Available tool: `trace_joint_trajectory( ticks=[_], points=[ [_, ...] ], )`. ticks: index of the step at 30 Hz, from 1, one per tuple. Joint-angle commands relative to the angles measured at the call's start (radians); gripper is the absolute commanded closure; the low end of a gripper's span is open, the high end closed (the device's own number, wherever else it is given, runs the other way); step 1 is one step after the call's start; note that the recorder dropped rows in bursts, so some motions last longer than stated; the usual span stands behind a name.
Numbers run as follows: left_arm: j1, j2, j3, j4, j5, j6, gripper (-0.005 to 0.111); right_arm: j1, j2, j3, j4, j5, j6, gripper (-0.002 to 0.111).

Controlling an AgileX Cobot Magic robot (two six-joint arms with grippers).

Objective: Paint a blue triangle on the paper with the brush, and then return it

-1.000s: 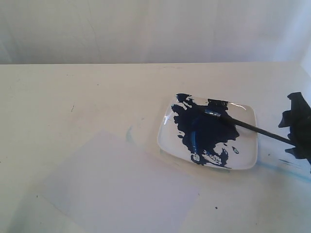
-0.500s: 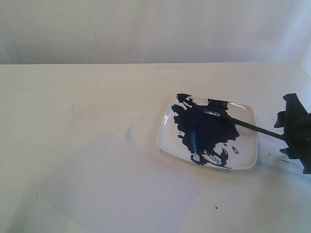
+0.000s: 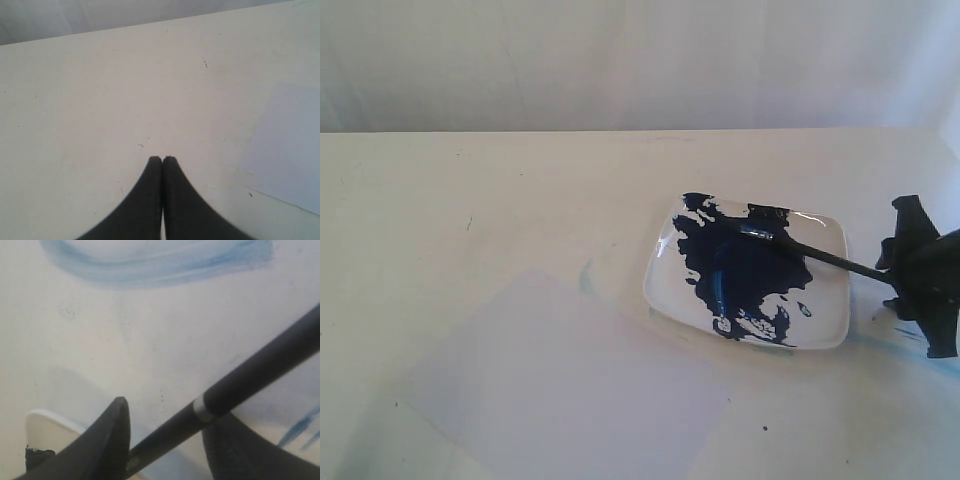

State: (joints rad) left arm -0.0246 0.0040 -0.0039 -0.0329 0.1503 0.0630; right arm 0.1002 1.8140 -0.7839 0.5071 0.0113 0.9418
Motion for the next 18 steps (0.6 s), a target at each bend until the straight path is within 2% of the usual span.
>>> trace_joint_trajectory(
  ticks=[1,18],
  points=[
    [0.003,-0.004,0.004,-0.004,-0.002,-0.002,0.107,0.003,0.003,0.0,-0.004,-0.011,0.005,0.067],
    [0.003,-0.004,0.004,-0.004,-0.002,-0.002,0.107,0.003,0.004,0.0,-0.004,-0.092,0.035,0.067]
  ],
)
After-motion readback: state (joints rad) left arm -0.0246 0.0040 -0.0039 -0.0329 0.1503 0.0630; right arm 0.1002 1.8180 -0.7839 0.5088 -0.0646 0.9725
